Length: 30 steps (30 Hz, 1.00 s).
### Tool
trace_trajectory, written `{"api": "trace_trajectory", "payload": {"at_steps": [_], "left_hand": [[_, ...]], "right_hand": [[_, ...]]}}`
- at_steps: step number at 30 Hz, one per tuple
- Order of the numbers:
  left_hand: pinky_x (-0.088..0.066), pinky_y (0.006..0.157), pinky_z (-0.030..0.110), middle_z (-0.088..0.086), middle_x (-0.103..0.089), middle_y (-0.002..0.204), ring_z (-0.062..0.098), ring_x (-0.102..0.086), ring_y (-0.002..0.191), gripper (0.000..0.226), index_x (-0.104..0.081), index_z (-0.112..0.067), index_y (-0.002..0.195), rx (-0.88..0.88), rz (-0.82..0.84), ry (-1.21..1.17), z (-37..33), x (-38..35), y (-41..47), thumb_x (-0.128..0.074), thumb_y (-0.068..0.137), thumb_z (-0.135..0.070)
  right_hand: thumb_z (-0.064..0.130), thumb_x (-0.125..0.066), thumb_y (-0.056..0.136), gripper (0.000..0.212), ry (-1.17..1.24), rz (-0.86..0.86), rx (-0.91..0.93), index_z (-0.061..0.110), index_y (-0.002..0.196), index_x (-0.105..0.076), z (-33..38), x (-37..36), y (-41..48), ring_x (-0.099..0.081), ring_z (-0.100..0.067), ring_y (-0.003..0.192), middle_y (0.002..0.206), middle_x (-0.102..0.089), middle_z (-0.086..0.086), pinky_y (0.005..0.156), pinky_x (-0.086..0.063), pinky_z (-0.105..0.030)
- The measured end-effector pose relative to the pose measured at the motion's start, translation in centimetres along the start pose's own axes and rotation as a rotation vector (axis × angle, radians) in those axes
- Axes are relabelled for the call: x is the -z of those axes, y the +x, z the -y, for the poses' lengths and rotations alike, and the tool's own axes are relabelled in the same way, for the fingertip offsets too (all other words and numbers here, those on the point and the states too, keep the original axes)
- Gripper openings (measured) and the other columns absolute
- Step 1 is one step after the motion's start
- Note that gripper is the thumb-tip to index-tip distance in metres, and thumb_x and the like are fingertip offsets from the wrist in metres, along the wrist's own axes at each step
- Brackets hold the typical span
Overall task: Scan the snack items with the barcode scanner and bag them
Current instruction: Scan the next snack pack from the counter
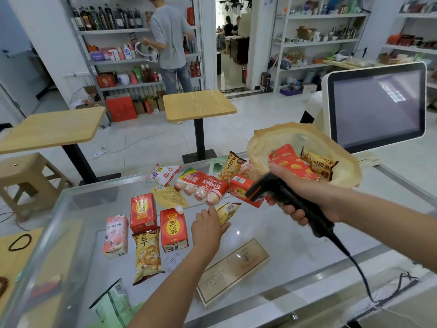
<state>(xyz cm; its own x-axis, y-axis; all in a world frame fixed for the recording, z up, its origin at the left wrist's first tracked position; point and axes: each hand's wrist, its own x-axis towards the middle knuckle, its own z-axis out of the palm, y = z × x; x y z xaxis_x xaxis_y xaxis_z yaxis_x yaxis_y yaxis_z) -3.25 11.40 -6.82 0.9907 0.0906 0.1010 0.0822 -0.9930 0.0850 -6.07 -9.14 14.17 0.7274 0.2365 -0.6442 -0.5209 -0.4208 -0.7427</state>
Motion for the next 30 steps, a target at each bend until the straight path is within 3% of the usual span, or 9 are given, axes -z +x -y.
{"api": "trace_trajectory", "payload": {"at_steps": [5,9,13,15,17,19,24,27,30], "left_hand": [[-0.044,0.079,0.028,0.006,-0.049,0.120,0.021,-0.048,0.110,0.057,-0.037,-0.011,0.127,0.060,0.018,-0.082,0.1,-0.2,-0.1,-0.041,0.093,-0.056],[-0.044,0.079,0.028,0.005,-0.049,0.120,0.020,-0.047,0.109,0.051,-0.037,-0.012,0.125,0.073,-0.007,-0.158,0.3,0.2,-0.7,-0.046,0.093,-0.051],[-0.048,0.067,0.030,0.008,-0.058,0.104,0.024,-0.057,0.092,0.054,-0.050,-0.010,0.117,-0.019,-0.254,-0.313,0.4,0.9,-1.1,-0.072,0.079,-0.042],[-0.050,0.065,0.031,0.008,-0.059,0.100,0.022,-0.055,0.088,0.056,-0.048,-0.012,0.115,-0.114,-0.430,-0.374,-0.1,1.5,-0.7,-0.077,0.073,-0.037],[-0.050,0.072,0.033,0.007,-0.057,0.103,0.020,-0.048,0.092,0.052,-0.045,-0.015,0.118,-0.244,-0.527,-0.405,-1.3,3.1,0.0,-0.068,0.079,-0.039],[-0.050,0.076,0.035,0.007,-0.054,0.107,0.020,-0.045,0.095,0.047,-0.044,-0.016,0.120,-0.335,-0.577,-0.431,-3.1,5.3,0.8,-0.057,0.084,-0.042],[-0.034,0.101,0.036,0.012,-0.030,0.139,0.025,-0.031,0.126,0.069,-0.024,-0.031,0.143,-0.323,-0.523,-0.644,-6.8,9.5,3.2,-0.059,0.085,-0.044],[-0.053,0.082,0.039,0.013,-0.051,0.119,0.024,-0.052,0.102,0.084,-0.006,-0.050,0.144,-0.375,-0.447,-0.605,-7.6,10.2,4.4,-0.061,0.088,-0.019],[-0.051,0.065,0.042,0.008,-0.056,0.085,0.022,-0.052,0.075,0.092,0.006,-0.058,0.140,-0.422,-0.340,-0.519,-8.6,10.2,5.0,-0.051,0.088,-0.008]], "right_hand": [[0.073,-0.043,0.083,0.073,-0.074,-0.093,-0.023,0.003,0.098,-0.057,-5.6,-2.7,7.0,-0.054,-0.018,0.045,0.058,-0.060,-0.008,0.045,-0.044,-0.025],[0.073,-0.039,0.085,0.071,-0.090,-0.189,-0.021,0.005,0.082,-0.056,-7.8,-3.9,10.8,-0.062,-0.022,0.051,0.062,-0.066,-0.014,0.052,-0.052,-0.028],[0.074,-0.019,0.087,0.069,-0.666,-0.376,0.170,0.017,0.061,-0.048,-6.9,-3.0,10.7,-0.050,-0.016,0.053,0.058,-0.053,0.000,0.053,-0.038,-0.027],[0.065,-0.024,0.092,0.050,-0.728,-0.434,0.373,0.028,0.066,-0.043,-5.0,-2.5,9.1,-0.045,-0.011,0.057,0.060,-0.044,0.011,0.051,-0.032,-0.021],[0.052,-0.035,0.098,0.023,-0.504,-0.340,0.515,0.033,0.095,-0.048,-2.5,-2.0,7.2,-0.058,-0.010,0.066,0.079,-0.053,0.017,0.055,-0.041,-0.015],[0.042,-0.048,0.097,0.021,-0.247,-0.204,0.482,0.031,0.115,-0.044,-0.6,-1.0,5.6,-0.071,-0.017,0.070,0.098,-0.066,0.008,0.056,-0.054,-0.021],[0.019,-0.064,0.091,0.014,-0.066,-0.383,0.514,0.011,0.100,-0.058,1.3,5.8,2.4,-0.070,-0.018,0.062,0.088,-0.070,-0.008,0.055,-0.058,-0.026],[0.023,-0.062,0.092,0.022,0.124,-0.544,0.527,0.010,0.109,-0.061,0.8,10.6,1.0,-0.068,-0.021,0.065,0.090,-0.071,-0.009,0.058,-0.056,-0.029],[0.020,-0.060,0.094,0.021,0.214,-0.667,0.461,0.006,0.109,-0.058,-0.8,12.9,1.8,-0.066,-0.018,0.056,0.082,-0.068,-0.012,0.053,-0.056,-0.028]]}}
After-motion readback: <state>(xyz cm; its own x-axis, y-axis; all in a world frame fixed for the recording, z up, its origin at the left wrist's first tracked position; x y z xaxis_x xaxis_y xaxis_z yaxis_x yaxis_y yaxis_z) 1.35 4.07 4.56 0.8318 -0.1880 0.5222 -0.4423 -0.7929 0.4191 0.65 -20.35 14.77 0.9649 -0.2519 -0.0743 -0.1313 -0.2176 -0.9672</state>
